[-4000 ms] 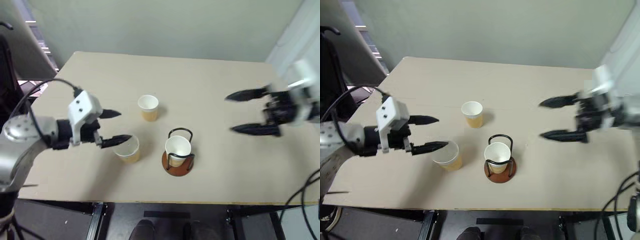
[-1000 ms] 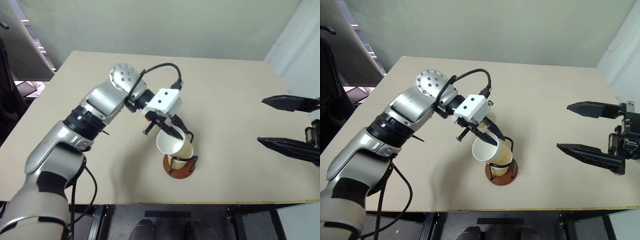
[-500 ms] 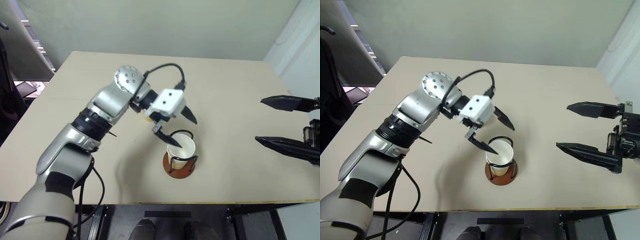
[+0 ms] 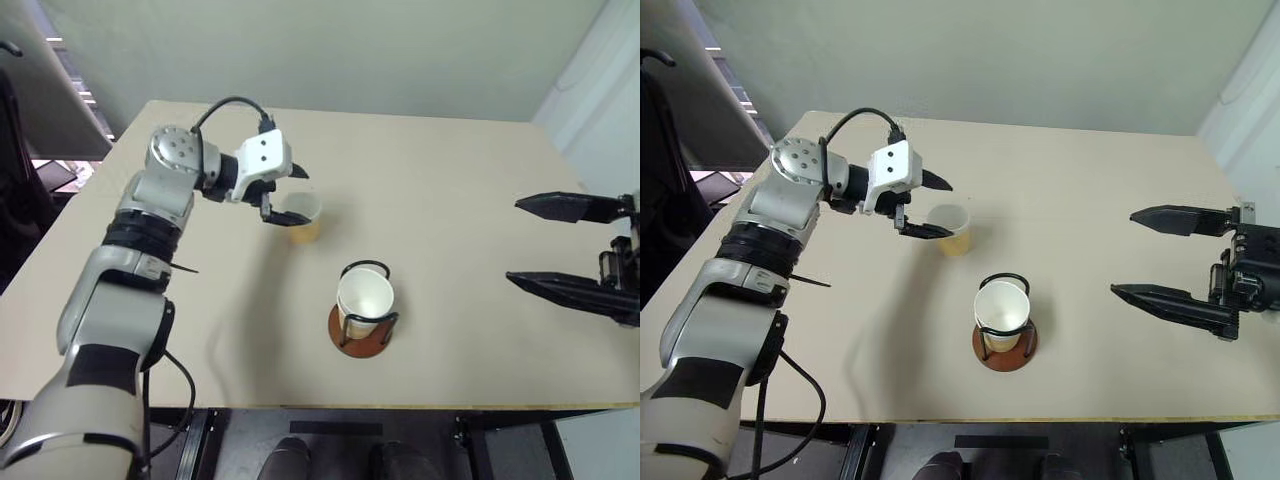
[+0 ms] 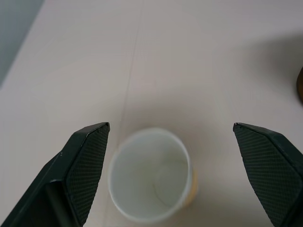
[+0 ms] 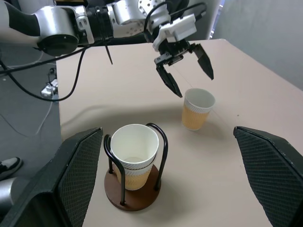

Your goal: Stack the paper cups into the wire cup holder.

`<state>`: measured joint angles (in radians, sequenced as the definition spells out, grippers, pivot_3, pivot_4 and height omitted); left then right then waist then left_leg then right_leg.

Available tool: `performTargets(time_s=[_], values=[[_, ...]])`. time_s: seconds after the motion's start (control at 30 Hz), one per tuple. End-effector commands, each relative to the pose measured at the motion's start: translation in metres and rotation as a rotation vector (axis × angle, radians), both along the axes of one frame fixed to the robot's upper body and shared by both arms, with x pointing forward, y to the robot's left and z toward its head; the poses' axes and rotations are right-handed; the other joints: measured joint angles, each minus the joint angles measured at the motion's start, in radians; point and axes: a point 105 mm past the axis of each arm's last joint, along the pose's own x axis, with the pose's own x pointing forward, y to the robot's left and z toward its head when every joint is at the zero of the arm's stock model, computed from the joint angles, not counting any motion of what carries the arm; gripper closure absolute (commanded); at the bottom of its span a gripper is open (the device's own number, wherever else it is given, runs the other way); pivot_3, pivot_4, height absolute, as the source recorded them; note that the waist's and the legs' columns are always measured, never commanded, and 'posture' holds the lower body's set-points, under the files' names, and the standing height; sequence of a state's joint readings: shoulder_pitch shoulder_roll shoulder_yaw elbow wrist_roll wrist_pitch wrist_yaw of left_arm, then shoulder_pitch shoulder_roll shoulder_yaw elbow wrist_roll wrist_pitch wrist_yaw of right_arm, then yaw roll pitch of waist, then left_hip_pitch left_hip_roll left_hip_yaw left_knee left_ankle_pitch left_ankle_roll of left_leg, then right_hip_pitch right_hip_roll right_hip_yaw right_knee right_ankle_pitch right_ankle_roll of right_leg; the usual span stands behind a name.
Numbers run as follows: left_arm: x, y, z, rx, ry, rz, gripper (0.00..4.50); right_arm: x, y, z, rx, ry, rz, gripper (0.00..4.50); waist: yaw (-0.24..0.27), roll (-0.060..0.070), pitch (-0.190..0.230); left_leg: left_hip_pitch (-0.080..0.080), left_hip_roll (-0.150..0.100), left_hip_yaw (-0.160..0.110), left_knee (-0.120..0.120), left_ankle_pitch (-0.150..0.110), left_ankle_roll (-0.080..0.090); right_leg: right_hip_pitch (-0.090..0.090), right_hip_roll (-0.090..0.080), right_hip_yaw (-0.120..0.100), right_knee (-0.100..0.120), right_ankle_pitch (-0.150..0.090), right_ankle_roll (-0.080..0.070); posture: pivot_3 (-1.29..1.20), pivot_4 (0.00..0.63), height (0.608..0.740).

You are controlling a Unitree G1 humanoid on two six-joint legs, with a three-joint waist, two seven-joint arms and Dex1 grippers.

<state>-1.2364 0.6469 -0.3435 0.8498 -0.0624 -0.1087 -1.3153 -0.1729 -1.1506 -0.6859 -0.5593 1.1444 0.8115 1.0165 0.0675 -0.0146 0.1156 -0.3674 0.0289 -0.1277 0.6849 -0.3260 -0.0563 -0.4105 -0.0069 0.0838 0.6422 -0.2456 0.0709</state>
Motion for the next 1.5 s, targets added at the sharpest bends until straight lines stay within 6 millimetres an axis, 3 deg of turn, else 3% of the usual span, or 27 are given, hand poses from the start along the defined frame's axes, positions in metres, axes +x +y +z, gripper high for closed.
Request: performTargets(time_s=[0.03, 0.37, 0.5, 0.8, 1.03, 1.2, 1.33, 1.5], values=[[0.003, -0.004, 0.007, 0.004, -0.02, -0.008, 0.03, -0.002, 0.001, 0.004, -0.009, -0.044, -0.003, 0.0, 0.0, 0.0, 0.0, 0.0, 0.0, 0.001, 0.0, 0.0, 0.0, 0.0, 0.0, 0.0, 0.0, 0.0, 0.0, 0.0, 0.15, 0.74], [0.018, -0.005, -0.034, 0.087, 0.011, 0.064, 0.03, -0.009, 0.0, 0.006, -0.017, -0.047, -0.032, 0.0, -0.001, 0.0, 0.0, 0.0, -0.001, 0.005, 0.001, 0.0, 0.0, 0.0, 0.0, 0.0, 0.0, -0.001, 0.001, 0.0, 0.15, 0.74], [0.023, -0.007, -0.034, 0.1, -0.02, 0.09, 0.97, -0.012, -0.002, 0.006, -0.021, -0.046, -0.052, 0.0, -0.001, 0.0, 0.0, 0.0, -0.007, 0.005, 0.001, 0.0, 0.0, 0.0, 0.001, -0.001, 0.0, -0.001, 0.002, 0.0, 0.15, 0.74], [0.022, -0.008, -0.028, 0.084, -0.014, 0.067, 4.33, -0.012, -0.002, 0.004, -0.022, -0.05, -0.065, 0.0, -0.003, 0.0, 0.0, 0.0, -0.011, 0.005, 0.001, -0.001, 0.001, 0.0, 0.0, 0.0, 0.001, -0.002, 0.004, 0.0, 0.15, 0.74], [0.011, -0.015, -0.013, 0.044, 0.01, -0.027, 4.46, -0.008, -0.002, 0.005, -0.025, -0.059, -0.062, 0.0, -0.002, 0.0, 0.0, 0.0, -0.012, 0.005, 0.001, -0.001, 0.002, 0.0, -0.001, 0.0, 0.001, -0.002, 0.005, 0.0, 0.15, 0.74], [-0.021, -0.042, 0.035, -0.054, -0.006, -0.275, 4.46, -0.007, -0.003, 0.006, -0.032, -0.064, -0.063, 0.0, -0.001, 0.0, 0.0, -0.002, -0.013, 0.005, 0.003, -0.001, 0.003, -0.001, -0.001, 0.0, 0.001, -0.002, 0.005, 0.0, 0.15, 0.74], [-0.077, -0.069, 0.081, -0.198, 0.004, -0.554, 4.46, -0.01, -0.006, 0.003, -0.047, -0.04, -0.064, 0.0, -0.001, 0.0, 0.0, -0.005, -0.014, 0.005, 0.007, -0.002, 0.005, -0.002, -0.002, -0.001, 0.002, -0.002, 0.007, 0.0, 0.15, 0.74], [-0.123, -0.07, 0.07, -0.136, 0.094, -0.731, 4.46, -0.012, -0.008, 0.004, -0.064, -0.04, -0.067, 0.0, -0.007, 0.002, -0.001, -0.001, -0.014, 0.005, 0.007, -0.004, 0.007, -0.001, -0.004, 0.002, 0.002, -0.001, 0.009, 0.0, 0.15, 0.74]])
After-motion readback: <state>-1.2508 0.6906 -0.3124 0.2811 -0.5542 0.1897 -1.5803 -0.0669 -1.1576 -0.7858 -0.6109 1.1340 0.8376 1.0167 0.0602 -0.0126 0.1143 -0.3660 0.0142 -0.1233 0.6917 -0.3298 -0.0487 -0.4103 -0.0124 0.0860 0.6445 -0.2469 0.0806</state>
